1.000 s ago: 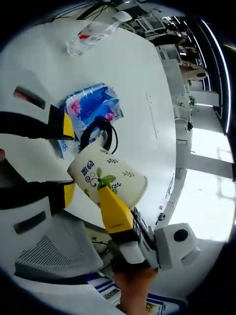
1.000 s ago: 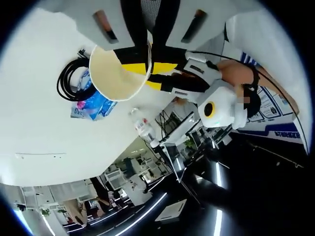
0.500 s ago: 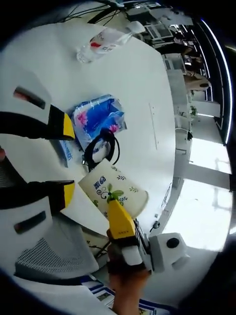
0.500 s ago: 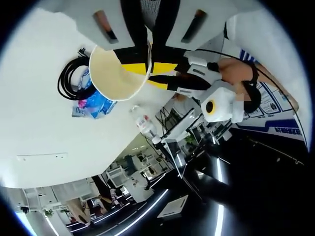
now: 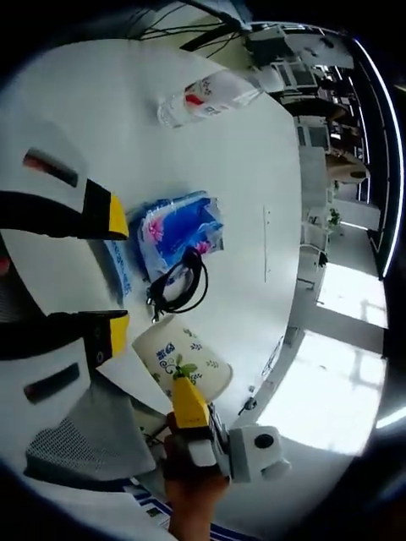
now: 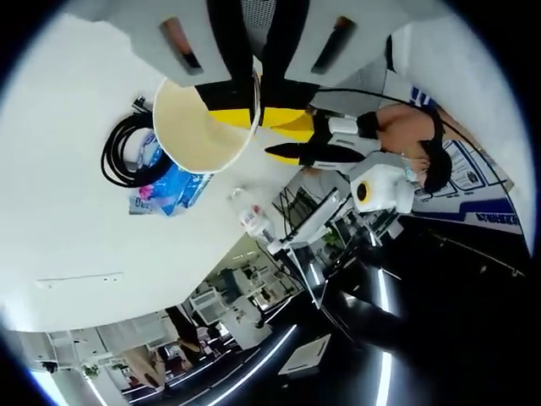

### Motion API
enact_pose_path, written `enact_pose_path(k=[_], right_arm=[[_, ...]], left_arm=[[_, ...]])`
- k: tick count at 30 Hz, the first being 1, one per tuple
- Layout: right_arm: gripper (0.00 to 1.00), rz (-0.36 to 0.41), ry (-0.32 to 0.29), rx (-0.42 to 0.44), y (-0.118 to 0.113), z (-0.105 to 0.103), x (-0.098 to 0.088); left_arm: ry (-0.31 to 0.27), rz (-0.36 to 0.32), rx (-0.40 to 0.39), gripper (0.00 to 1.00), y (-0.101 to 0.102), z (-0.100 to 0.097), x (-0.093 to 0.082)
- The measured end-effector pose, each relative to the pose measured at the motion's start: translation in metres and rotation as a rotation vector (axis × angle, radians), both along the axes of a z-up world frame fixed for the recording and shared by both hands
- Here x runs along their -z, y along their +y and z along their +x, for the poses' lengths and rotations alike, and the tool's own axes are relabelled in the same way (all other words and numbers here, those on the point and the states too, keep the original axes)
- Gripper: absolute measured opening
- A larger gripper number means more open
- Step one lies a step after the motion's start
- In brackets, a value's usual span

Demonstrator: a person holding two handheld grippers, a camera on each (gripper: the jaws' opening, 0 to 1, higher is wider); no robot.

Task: Arrange the tabletop items into an orderly group along one side of the table until the central work area is clear of visible clutter.

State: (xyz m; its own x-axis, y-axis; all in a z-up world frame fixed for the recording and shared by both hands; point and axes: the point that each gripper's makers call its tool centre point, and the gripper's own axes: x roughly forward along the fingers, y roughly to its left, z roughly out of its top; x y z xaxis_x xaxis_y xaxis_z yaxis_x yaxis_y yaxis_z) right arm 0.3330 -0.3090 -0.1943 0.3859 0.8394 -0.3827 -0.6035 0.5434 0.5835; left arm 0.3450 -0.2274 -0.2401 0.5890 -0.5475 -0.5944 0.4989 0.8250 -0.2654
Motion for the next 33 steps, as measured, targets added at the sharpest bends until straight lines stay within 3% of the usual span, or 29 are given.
enact_pose_path(k=[20, 33], right_arm=[[0.0, -0.058, 0.026, -0.001, 0.0, -0.005, 0.011], [0.0, -0.118, 0.011, -0.03, 0.007, 0.01, 0.011]], left_arm=[[-0.024, 0.003, -0.087, 0.33, 0.027, 0.005, 0.008], [-0.033, -0.007, -0.109, 0.35, 0.036, 0.004, 0.015]])
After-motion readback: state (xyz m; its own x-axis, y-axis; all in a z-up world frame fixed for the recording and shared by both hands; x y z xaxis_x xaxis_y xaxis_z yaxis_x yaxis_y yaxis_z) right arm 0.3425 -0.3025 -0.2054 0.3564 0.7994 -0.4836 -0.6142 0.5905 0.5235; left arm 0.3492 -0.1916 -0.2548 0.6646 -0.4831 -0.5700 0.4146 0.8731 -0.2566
